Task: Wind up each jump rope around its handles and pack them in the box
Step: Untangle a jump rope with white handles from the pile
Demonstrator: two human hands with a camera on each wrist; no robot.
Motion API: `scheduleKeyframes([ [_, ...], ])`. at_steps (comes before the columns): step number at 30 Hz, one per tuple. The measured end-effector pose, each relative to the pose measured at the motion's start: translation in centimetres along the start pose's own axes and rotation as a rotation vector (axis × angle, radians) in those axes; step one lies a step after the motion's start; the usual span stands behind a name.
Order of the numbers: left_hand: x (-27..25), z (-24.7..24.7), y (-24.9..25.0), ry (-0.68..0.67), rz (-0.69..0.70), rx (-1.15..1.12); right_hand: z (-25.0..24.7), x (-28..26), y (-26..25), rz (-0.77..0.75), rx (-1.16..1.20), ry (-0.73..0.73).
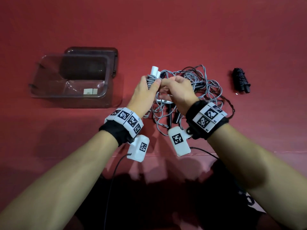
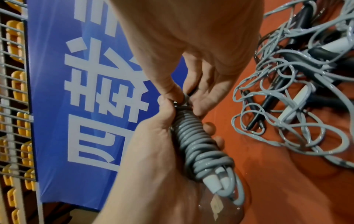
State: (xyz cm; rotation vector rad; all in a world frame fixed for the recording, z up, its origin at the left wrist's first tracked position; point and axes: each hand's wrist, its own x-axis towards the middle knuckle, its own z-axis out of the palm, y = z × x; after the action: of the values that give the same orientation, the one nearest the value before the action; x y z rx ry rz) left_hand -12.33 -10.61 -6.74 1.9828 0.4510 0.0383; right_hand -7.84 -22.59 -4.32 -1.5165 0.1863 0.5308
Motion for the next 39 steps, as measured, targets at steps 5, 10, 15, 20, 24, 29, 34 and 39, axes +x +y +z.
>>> scheduleKeyframes([
  [5, -0.1, -0.3, -0.3, -0.026, 0.049, 0.055, -0.2, 0.1, 0.1, 0.065, 0.024, -0.034],
  [10, -0.1, -0.3, -1.3, -0.037, -0.033, -0.163, -0.2, 0.1, -0.1, 0.148, 0.024, -0.122],
  [15, 0.4, 0.5, -1.4, -0.151, -0.203, -0.758, -1.6, 0.7, -0.7, 0.239, 0.132, -0.211],
  [20, 1.4, -0.4, -1.4, -0.181, -0.205, -0.622, -1.5, 0.0, -0.4, 0.090, -0.097, -0.272],
  [24, 1.2, -0.4, -2.1, -0.238, -0.213, -0.546, -2.1, 0.9, 0.3, 0.101, -0.257, -0.262],
  [29, 0.5, -0.4, -2.3, -0.370, -0.294, -0.601, -3.3, 2.0, -0.6, 0.183, -0.244, -0.355],
  [34, 0.1, -0.4, -0.9, -0.364, -0.371, -0.697, -4.0, 2.3, 0.0, 0.082, -0.290, -0.383],
  [39, 0.1, -0.1, -0.8, -0.109, -0.368, -0.724, -1.5, 0.7, 2.0, -0.201, -0.558, -0.260],
])
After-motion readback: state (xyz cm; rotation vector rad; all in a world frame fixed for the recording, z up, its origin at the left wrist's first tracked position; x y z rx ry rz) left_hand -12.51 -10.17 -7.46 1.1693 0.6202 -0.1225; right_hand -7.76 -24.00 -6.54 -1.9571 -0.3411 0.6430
